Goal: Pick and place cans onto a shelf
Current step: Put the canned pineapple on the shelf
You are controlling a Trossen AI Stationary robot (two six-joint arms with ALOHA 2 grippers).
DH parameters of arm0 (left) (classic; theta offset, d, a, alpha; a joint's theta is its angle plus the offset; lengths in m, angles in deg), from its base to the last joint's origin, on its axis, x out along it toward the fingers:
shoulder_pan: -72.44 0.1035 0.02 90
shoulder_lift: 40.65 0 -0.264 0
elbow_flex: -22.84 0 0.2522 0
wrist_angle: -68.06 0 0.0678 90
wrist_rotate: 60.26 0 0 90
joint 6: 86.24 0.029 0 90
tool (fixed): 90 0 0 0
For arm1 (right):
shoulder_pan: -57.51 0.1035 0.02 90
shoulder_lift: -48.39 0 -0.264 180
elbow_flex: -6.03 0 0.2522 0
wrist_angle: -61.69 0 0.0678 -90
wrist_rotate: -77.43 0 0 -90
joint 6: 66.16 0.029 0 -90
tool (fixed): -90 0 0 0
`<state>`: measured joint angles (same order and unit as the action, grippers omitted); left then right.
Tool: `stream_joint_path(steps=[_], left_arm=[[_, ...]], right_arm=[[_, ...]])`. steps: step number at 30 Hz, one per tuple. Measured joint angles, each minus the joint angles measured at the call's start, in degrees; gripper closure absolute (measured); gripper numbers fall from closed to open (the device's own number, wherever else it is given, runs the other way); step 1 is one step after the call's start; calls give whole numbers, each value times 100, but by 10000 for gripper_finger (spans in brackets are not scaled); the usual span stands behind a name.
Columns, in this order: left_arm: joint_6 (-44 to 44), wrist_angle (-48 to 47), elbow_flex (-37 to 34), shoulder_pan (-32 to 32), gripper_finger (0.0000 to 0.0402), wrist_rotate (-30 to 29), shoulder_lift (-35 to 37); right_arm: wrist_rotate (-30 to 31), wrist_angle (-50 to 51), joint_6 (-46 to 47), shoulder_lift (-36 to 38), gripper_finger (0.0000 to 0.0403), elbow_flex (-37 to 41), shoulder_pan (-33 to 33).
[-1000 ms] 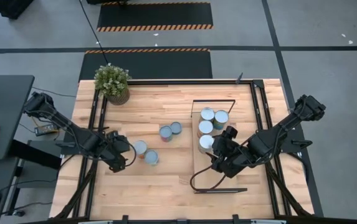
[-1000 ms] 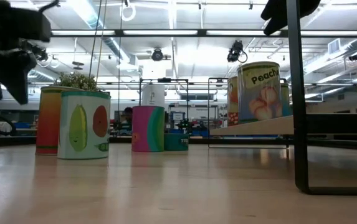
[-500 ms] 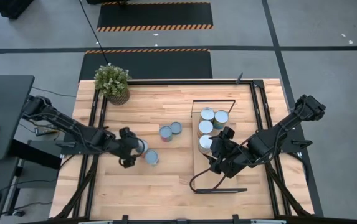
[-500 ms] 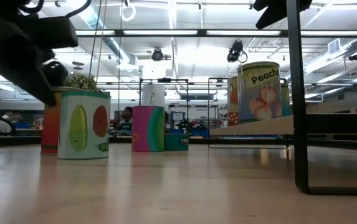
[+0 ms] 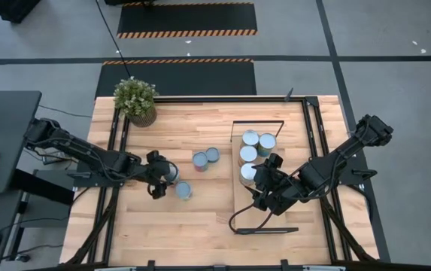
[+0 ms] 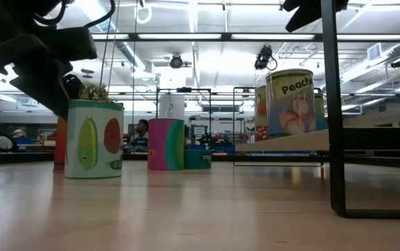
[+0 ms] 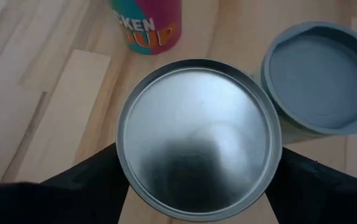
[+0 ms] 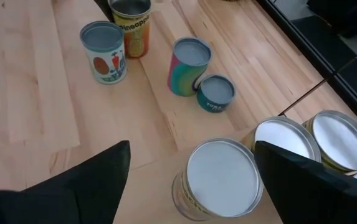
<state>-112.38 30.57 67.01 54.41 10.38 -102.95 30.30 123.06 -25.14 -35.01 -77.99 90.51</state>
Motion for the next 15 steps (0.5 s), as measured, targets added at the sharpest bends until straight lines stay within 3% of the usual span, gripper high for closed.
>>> stream_joint_path(steps=[3,9,15], left_arm=[[303,-238,237,117,99,223,0],[1427,-1204,1456,315,88,218,4],[2201,-618,2142,451,87,217,-53]], right_arm=[[4,0,-30,0,53,0,0],[7,0,-31,-1,53,0,0],[87,4,-31,-1,53,0,0]])
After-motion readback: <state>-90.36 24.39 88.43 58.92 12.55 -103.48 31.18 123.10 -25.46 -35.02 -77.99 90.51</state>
